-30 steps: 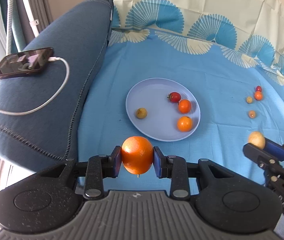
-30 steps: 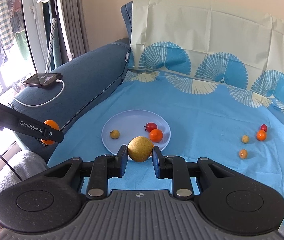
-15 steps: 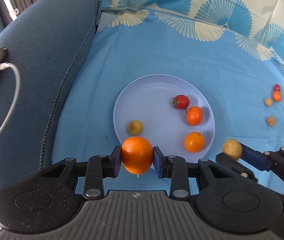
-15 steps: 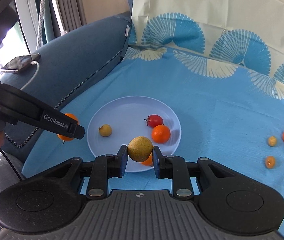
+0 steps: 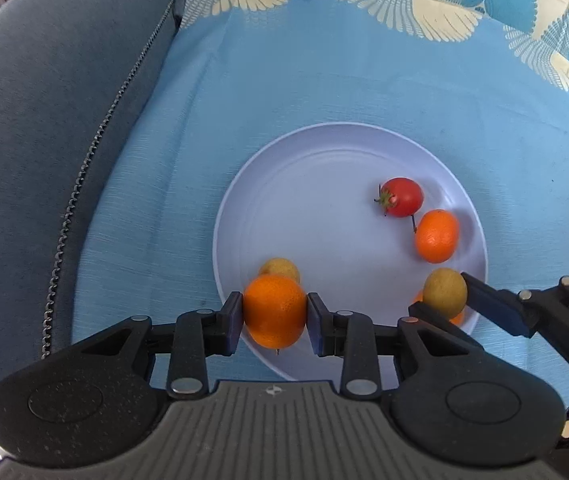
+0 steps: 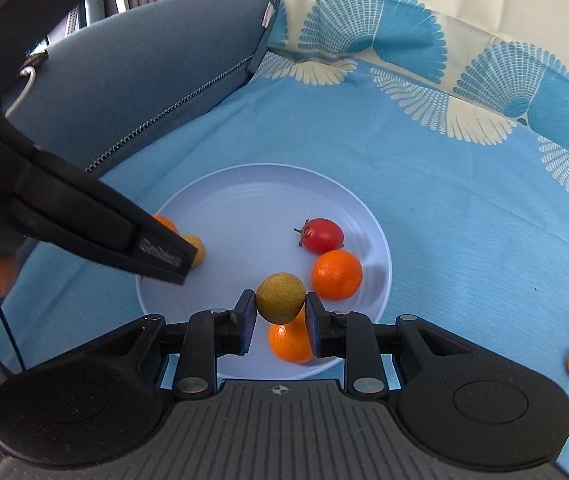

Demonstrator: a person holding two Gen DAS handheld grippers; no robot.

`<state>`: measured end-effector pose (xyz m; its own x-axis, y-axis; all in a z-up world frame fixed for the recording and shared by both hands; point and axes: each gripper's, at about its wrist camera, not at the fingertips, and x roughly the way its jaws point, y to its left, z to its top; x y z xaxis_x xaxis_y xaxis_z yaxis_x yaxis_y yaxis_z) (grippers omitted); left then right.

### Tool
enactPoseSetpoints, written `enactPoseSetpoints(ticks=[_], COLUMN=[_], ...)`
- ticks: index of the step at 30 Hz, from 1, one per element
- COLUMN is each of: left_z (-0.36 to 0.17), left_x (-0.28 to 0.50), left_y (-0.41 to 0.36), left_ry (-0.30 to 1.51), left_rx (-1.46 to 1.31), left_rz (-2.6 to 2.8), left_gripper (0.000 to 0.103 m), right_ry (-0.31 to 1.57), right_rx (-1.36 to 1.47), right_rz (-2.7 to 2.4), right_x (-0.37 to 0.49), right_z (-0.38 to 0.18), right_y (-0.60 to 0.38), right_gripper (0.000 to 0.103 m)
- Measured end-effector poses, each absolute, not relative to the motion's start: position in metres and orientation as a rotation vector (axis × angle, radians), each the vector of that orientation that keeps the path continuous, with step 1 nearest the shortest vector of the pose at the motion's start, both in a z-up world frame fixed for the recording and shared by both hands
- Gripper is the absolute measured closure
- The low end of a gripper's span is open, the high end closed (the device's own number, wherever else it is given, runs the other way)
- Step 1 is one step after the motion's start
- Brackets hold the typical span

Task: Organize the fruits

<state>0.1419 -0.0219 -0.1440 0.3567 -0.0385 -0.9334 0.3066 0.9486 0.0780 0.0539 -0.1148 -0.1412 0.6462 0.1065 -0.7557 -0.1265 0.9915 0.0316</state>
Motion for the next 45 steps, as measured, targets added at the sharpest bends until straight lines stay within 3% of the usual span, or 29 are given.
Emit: enactPoseSetpoints(ticks=[1,3,6,7,15,29,45], left_z=[-0.143,-0.135,-0.119,-0.115,-0.075,-0.018,0.014], left_x=[0.143,0.142,0.134,0.131,0.062,-0.041,-0.097], left_y=[-0.022,-0.02,-0.014,-0.012,0.016,0.048,0.055], left_ry=[1.186,1.135,1.067,1.069,1.03,0.885,0.776], left_rx=[0.256,0.254,0.25,0.254,0.241,0.201,0.201], left_rz=[-0.242,-0.217,-0.217,-0.217,-0.18,-0.119,-0.126], left_gripper=[0.043,0.0,0.0,0.0,0.0,0.0,0.0], right_ry=[0.857,0.854,0.829,0.815,0.773,0.627,0.496], right_rx=[-0.031,-0.042,-0.044,-0.045,-0.013,0.072,0.062], right_rz=[0.131,0.132,0.112,0.102,0.085,-0.038,-0.045], right_x=[0.056,0.058,0.052,0.047,-0.018,-0.133,-0.192], right_z=[-0.142,-0.141,-0.133,-0.128,-0.085,-0.031,-0.002], right_y=[-0.114,-0.114,-0.116,-0.117,-0.119,-0.113,-0.104], right_gripper=[0.075,0.07,0.034,0.027,0.01,0.003,0.001])
